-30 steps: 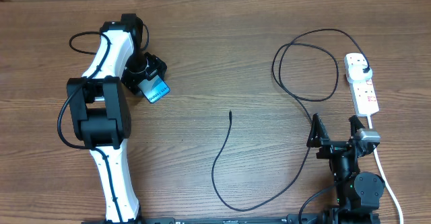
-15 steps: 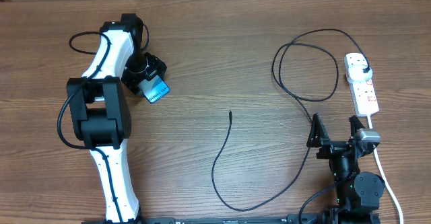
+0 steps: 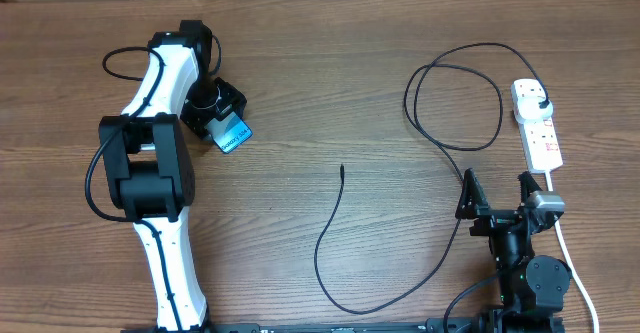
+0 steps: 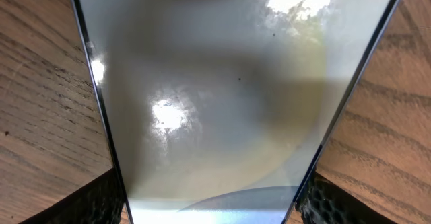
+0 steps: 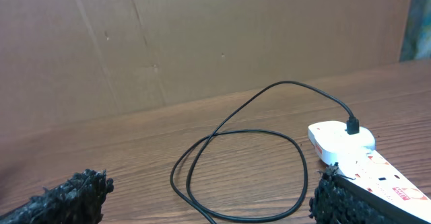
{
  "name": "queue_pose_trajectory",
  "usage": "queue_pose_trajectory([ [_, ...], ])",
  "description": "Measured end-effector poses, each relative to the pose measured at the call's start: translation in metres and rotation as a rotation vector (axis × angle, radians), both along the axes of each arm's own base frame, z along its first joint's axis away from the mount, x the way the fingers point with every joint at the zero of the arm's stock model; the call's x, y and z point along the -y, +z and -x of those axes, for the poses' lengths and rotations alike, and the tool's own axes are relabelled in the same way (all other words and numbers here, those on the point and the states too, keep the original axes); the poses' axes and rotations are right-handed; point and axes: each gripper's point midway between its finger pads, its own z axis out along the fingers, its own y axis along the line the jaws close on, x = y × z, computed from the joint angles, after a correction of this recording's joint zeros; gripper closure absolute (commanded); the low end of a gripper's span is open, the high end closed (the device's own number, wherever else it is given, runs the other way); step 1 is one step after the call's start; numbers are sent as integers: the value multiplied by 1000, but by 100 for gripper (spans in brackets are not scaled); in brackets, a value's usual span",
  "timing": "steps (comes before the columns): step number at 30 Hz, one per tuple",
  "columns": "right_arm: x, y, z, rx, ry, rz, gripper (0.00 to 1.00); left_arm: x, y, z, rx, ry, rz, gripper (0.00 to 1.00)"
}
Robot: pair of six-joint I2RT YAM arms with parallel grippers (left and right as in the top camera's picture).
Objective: Plug charger to phone and switch on socket
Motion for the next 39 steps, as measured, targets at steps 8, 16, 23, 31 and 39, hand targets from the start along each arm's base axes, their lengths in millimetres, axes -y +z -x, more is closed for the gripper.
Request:
queue_pose_trajectory([
  [8,0,0,0,0,0,0,0,0,0,0,0,0,0,72],
  [16,0,0,0,1,0,0,0,0,0,0,0,0,1,94],
  [23,0,0,0,0,0,0,0,0,1,0,0,-1,4,96],
  [31,0,0,0,1,0,-1,0,1,25,-16,40,-27,8,96],
  [39,0,0,0,0,0,0,0,9,55,-36,120,-63,8,95],
])
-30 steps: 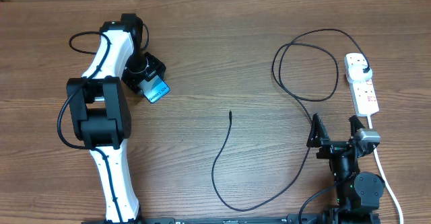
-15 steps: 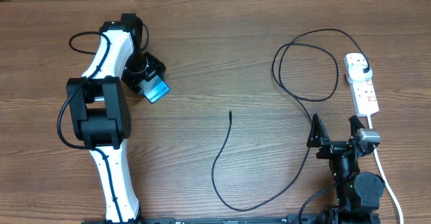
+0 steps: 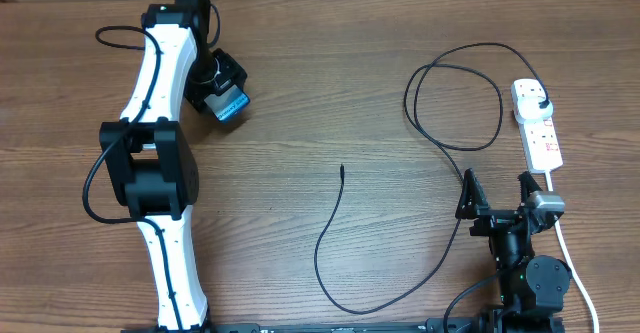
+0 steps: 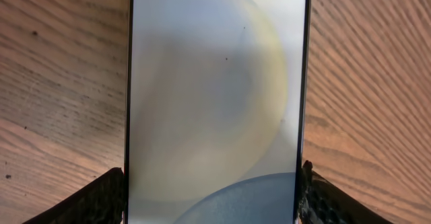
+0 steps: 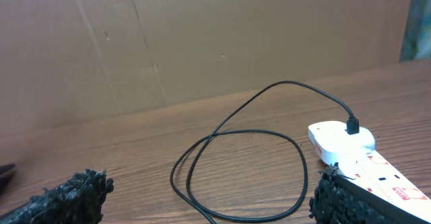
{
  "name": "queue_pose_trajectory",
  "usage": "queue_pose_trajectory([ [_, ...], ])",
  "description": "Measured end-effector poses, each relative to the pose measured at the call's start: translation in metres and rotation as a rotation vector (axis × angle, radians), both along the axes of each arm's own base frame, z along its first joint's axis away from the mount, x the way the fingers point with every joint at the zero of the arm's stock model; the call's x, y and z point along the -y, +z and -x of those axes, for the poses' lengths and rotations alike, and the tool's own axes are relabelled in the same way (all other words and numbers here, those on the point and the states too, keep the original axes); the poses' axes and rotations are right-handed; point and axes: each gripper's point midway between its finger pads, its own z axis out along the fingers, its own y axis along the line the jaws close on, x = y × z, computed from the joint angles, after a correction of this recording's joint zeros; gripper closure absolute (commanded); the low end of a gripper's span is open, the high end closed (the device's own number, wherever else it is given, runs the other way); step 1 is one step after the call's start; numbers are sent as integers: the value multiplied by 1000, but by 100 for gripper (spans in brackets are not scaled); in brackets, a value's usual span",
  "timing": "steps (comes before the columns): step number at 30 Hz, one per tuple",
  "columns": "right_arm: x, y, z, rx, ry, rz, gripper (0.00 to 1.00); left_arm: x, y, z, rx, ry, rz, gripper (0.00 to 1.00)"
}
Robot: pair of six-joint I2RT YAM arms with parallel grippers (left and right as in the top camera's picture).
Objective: Plug charger to phone and switch on socket
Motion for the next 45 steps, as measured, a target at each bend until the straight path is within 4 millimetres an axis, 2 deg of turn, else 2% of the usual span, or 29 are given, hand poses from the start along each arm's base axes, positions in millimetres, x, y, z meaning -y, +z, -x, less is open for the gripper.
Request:
queue_pose_trajectory([
  [8,0,0,0,0,0,0,0,-1,-1,1,-3,0,-8,94],
  [14,0,0,0,0,0,0,0,1,-35,17,-64,-13,-26,95],
  [19,0,0,0,0,0,0,0,1,-49,28,-99,-17,-28,94],
  [21,0,0,0,0,0,0,0,1,-50,28,-96,-17,-28,88],
  [23,0,0,0,0,0,0,0,1,-50,26,-91,-16,-28,64],
  [24,0,0,0,0,0,0,0,1,-50,26,-90,-16,-28,45],
  [26,0,0,0,0,0,0,0,2,-50,25,-85,-17,-24,29],
  [28,0,0,0,0,0,0,0,5,-50,23,-77,-12,-3,20],
  [30,0,0,0,0,0,0,0,9,-49,21,-71,-15,19,3],
  [31,0,0,0,0,0,0,0,10,-49,21,-71,-19,26,0],
  [37,0,0,0,0,0,0,0,19,-46,20,-68,-18,75,0],
  [45,0,0,0,0,0,0,0,23,-10,-16,41,132,96,0],
])
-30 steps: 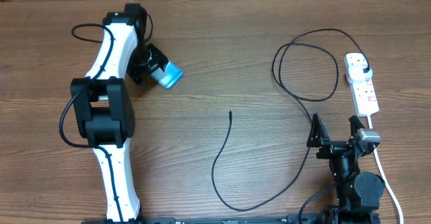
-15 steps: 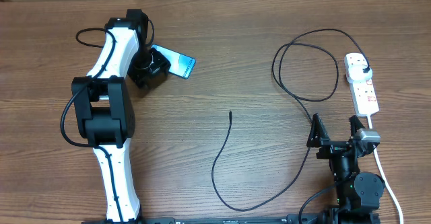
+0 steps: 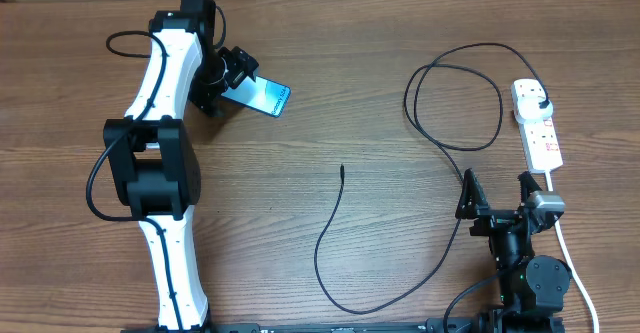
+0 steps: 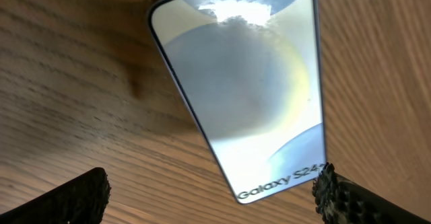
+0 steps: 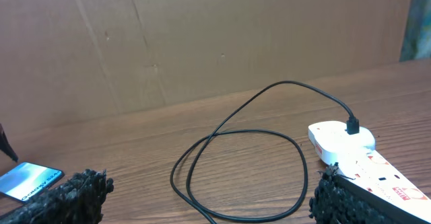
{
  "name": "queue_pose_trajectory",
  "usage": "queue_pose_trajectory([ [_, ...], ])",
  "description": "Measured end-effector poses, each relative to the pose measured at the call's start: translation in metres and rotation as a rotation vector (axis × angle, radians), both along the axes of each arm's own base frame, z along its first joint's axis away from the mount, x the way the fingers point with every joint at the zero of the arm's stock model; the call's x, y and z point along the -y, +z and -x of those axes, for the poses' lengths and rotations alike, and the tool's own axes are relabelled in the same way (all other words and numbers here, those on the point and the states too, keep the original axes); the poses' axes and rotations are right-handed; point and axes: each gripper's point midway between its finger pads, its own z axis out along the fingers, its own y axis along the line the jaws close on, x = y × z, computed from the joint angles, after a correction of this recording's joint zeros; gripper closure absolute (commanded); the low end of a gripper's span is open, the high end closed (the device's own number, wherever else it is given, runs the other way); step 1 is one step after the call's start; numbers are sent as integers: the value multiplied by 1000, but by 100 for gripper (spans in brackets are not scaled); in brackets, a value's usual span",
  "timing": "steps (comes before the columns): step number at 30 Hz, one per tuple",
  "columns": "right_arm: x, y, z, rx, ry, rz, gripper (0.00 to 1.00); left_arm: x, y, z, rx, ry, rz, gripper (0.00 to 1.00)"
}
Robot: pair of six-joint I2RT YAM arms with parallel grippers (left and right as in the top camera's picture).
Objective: Plug charger to phone and switch on socket
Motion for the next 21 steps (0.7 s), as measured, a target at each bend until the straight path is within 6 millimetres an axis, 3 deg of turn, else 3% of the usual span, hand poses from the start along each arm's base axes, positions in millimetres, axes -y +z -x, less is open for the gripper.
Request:
queue_pose_trajectory([
  [8,0,0,0,0,0,0,0,23,1,-3,1,63,-8,1],
  [13,0,0,0,0,0,0,0,25,2,-8,21,77,-14,0],
  [16,0,0,0,0,0,0,0,26,5,-24,100,26,-17,0],
  [19,0,0,0,0,0,0,0,32,16,-57,272,-110,-32,0],
  [21,0,0,0,0,0,0,0,43,22,-67,345,-221,-64,0],
])
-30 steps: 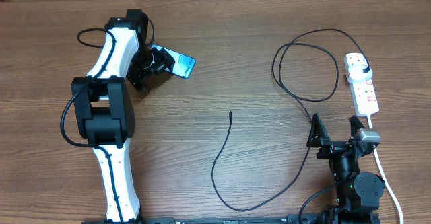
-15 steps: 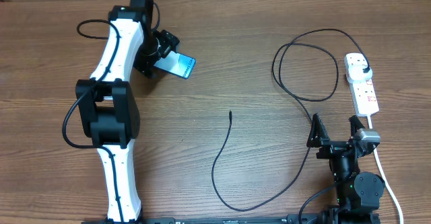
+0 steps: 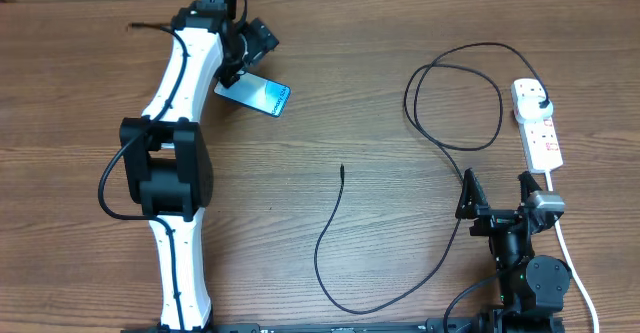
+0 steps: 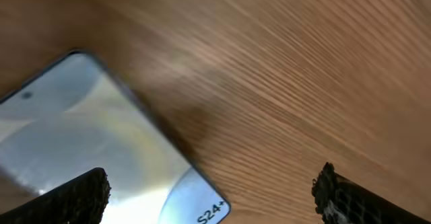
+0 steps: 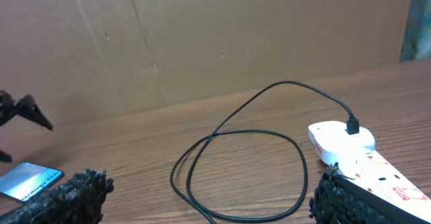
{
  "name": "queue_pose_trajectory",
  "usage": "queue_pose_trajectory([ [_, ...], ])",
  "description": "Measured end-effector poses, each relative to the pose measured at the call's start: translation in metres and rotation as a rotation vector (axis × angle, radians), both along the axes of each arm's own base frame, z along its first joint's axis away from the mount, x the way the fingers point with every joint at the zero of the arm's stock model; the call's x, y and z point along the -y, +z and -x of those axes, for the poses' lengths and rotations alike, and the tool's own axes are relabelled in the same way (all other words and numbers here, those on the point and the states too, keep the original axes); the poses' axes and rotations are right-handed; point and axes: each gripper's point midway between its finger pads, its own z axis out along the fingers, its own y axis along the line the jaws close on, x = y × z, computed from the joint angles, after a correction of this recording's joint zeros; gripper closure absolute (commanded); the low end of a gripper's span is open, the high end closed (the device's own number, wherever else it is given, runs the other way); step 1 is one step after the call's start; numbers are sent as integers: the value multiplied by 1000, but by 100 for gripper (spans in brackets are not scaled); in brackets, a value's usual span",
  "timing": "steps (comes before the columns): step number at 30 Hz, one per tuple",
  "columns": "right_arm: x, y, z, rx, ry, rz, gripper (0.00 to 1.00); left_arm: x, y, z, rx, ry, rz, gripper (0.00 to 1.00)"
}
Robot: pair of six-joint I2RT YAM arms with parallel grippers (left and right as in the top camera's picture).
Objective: Plug charger to phone and switch on socket
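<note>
The phone [image 3: 256, 95] lies flat and screen up at the back left of the table; its "S24+" corner [image 4: 87, 150] fills the lower left of the left wrist view. Just behind it, my left gripper [image 3: 254, 41] is open and off the phone, holding nothing. The black charger cable [image 3: 450, 123] loops from its plug in the white power strip [image 3: 538, 125] to a free end [image 3: 342, 169] mid-table. My right gripper [image 3: 497, 197] rests open at the front right, near the strip [image 5: 350, 150] and the cable loop [image 5: 236, 157].
A brown cardboard wall [image 5: 202, 42] backs the table. The strip's white lead [image 3: 570, 253] runs toward the front edge beside the right arm. The left arm [image 3: 185, 83] reaches along the left side to the back edge.
My left gripper has moved back, away from the phone toward the table's rear edge. The phone lies where it was. The right arm and cable have not moved.
The phone first sat between my left fingers at the left of the table, then a little farther back. Then it lay flat on the wood farther right with the gripper open over it. Now the gripper is clear of it. The right arm stayed still.
</note>
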Motion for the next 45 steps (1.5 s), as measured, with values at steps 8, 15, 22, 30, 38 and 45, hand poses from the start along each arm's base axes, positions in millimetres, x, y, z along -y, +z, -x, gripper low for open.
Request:
queue_pose_trajectory([
  [8,0,0,0,0,0,0,0,40,13,-20,173,-184,-191,0],
  [15,0,0,0,0,0,0,0,38,0,-17,156,-246,-271,0],
  [22,0,0,0,1,0,0,0,37,-13,-19,148,-267,-283,0],
  [30,0,0,0,0,0,0,0,34,-40,-8,69,-279,-291,0],
  [38,0,0,0,0,0,0,0,34,-42,-6,59,-280,-292,0],
  [45,0,0,0,0,0,-1,0,31,-48,6,4,-288,-298,0],
])
